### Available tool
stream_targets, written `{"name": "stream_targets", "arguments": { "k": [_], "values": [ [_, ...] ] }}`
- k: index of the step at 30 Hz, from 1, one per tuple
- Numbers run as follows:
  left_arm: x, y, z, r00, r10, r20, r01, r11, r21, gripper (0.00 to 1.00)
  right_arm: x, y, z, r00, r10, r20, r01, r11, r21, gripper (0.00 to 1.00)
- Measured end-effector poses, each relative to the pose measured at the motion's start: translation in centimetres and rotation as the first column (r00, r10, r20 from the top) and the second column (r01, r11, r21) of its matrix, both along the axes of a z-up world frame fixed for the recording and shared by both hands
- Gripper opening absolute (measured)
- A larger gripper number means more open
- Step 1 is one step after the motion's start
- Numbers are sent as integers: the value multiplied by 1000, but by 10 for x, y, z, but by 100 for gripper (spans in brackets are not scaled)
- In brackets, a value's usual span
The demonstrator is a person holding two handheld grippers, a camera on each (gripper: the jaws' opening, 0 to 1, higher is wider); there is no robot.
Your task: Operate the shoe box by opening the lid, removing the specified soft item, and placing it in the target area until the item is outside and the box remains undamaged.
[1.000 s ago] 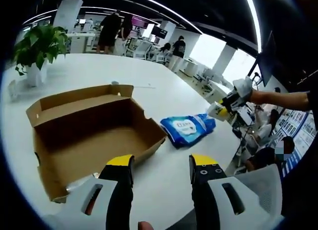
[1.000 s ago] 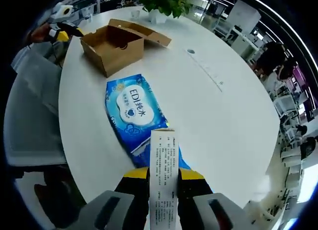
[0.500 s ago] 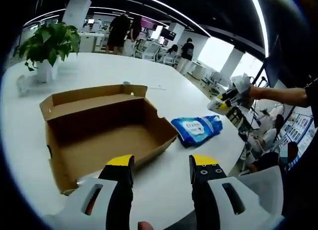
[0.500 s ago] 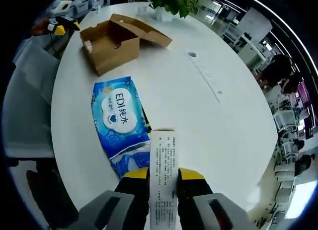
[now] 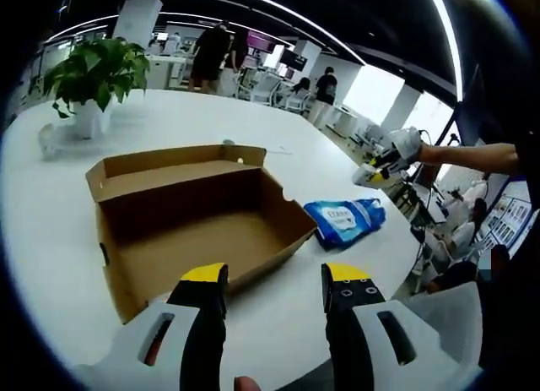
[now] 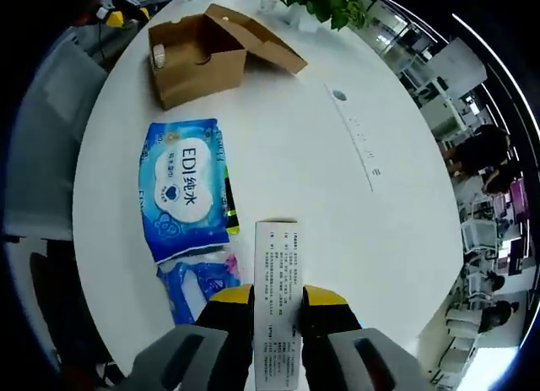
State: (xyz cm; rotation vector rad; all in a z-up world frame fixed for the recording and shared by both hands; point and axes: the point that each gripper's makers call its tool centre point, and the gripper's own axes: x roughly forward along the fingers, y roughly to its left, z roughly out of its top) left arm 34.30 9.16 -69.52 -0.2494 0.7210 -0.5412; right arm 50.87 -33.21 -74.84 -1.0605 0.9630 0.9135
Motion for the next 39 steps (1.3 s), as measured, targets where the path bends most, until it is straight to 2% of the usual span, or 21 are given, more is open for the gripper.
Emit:
{"name": "stream_targets", "arguments": {
  "k": [12,20,29,39],
  "values": [
    [-7,7,-4,1000,24,-10,-24,1000,10,45,-1,7,-18,999,26,-31,-27,1000,-12,17],
    [-11,10,-5,999,41,-15,-41,999,12,45,3,4,-36,999,15,-49,-16,1000,-13,17],
    [-15,14,-7,998,53,-22,-53,998,18,45,-4,4,-48,997,38,-71,-40,999,-30,17],
    [-18,17,-10,997,64,-32,-63,998,24,45,-1,2,-61,995,50,-83,-54,998,-43,17]
  ]
}}
